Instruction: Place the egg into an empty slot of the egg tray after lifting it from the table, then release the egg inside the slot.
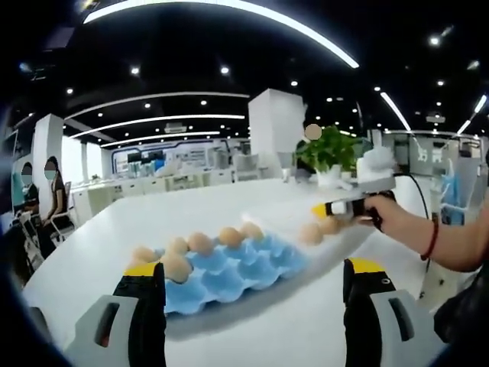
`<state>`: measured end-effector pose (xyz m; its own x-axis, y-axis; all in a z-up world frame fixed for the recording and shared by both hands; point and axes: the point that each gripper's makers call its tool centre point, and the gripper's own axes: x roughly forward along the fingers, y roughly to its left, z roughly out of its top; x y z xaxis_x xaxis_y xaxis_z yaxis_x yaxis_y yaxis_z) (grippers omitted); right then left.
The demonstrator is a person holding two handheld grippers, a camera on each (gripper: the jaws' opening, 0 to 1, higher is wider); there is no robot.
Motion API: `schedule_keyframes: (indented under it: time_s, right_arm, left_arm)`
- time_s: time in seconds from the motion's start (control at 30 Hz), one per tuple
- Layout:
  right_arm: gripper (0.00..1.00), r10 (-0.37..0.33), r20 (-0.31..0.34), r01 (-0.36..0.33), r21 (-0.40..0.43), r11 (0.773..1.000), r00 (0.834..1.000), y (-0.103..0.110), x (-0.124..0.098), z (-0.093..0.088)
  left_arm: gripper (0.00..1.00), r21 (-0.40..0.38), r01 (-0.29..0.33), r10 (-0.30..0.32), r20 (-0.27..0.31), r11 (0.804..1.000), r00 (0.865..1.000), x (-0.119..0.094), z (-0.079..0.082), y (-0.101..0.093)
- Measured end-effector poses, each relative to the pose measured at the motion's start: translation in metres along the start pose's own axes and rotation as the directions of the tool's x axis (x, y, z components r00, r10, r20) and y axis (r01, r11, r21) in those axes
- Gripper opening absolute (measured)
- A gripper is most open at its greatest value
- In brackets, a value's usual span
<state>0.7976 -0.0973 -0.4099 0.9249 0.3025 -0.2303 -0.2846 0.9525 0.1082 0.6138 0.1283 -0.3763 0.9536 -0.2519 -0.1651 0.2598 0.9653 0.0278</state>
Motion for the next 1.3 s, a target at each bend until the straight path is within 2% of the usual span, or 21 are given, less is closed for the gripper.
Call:
schedule_keyframes:
  time_s: [0.47, 0.67, 1.03, 1.3]
  right_arm:
    - [0.28, 0.073, 0.083, -0.069, -0.055, 0.996, 0.994, 0.010, -0.008, 0.013]
    - [0.28, 0.110, 0.132, -0.102, -0.072, 0.992, 0.985, 0.019, -0.014, 0.025]
    - [0.28, 0.174, 0.161, -0.159, -0.105, 0.982, 0.971, 0.046, -0.018, 0.040]
    - [0.28, 0.202, 0.154, -0.185, -0.117, 0.976, 0.967, 0.058, -0.019, 0.039]
  left_arm:
    - [0.99, 0.019, 0.005, -0.004, -0.009, 1.000, 1.000, -0.001, 0.000, -0.005]
    - [0.99, 0.021, 0.003, -0.003, -0.007, 1.000, 1.000, -0.005, 0.001, -0.005]
    - [0.99, 0.027, -0.003, 0.003, 0.001, 1.000, 1.000, -0.008, 0.005, -0.004]
    - [1.00, 0.035, -0.006, 0.006, -0.004, 0.999, 1.000, -0.011, 0.004, -0.002]
